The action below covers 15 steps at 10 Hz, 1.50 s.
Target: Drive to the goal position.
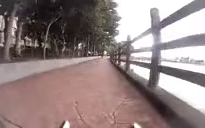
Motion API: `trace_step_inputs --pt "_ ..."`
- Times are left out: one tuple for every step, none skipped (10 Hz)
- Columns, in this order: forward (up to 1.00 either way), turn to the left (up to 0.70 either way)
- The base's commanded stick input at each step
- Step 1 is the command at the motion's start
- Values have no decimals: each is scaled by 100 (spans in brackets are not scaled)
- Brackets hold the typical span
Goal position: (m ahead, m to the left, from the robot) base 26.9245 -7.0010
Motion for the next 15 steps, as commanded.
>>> trace_step_inputs --pt "70 2" --pt "70 2" --pt "70 2" --pt "70 2" --pt "70 2" --pt "70 0" --pt "70 0" --pt "70 0" --pt "70 0" --pt "70 0" --pt "70 0" --pt "70 0" --pt "70 0" --pt "70 0" --pt "70 0"
